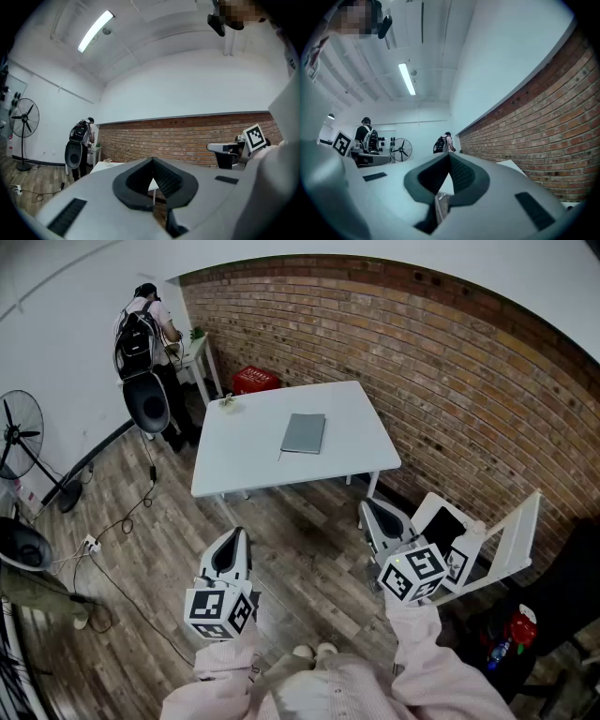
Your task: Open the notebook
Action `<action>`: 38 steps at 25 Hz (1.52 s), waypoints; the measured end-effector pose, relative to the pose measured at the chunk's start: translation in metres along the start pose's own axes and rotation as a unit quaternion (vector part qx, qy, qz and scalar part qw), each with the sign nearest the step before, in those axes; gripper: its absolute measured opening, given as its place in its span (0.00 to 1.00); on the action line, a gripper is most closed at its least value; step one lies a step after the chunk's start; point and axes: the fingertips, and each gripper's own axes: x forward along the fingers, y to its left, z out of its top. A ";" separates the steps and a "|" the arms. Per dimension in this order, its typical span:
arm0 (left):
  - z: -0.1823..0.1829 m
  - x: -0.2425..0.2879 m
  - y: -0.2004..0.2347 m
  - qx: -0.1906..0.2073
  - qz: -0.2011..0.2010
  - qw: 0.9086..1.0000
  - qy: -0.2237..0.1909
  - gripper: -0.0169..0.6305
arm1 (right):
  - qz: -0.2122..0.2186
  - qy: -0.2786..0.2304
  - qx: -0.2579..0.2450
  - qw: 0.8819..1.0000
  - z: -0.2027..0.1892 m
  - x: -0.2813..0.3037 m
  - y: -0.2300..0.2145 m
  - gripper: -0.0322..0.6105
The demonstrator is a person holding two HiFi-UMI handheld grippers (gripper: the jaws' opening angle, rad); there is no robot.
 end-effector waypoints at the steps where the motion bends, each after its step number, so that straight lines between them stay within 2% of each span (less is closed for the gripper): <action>1: -0.001 0.000 0.000 0.000 0.002 1.000 0.000 0.02 | 0.000 0.001 -0.001 1.000 -0.001 0.000 -0.002 0.05; 13: -0.018 0.004 0.001 -0.017 0.022 0.999 0.016 0.02 | -0.018 0.030 0.023 0.999 -0.027 0.004 -0.024 0.05; 23: -0.027 0.023 -0.014 -0.023 0.026 0.999 0.010 0.02 | -0.016 0.048 0.023 0.998 -0.040 0.014 -0.052 0.21; 25: -0.030 0.026 -0.015 -0.025 0.027 0.999 0.013 0.01 | -0.017 0.050 0.021 0.998 -0.041 0.017 -0.055 0.26; 33: -0.042 0.037 -0.010 -0.031 0.036 0.998 0.028 0.02 | -0.015 0.058 0.023 0.998 -0.050 0.026 -0.064 0.32; 38: -0.048 0.054 -0.003 -0.032 0.035 0.998 0.038 0.02 | -0.019 0.067 0.039 0.997 -0.061 0.039 -0.075 0.32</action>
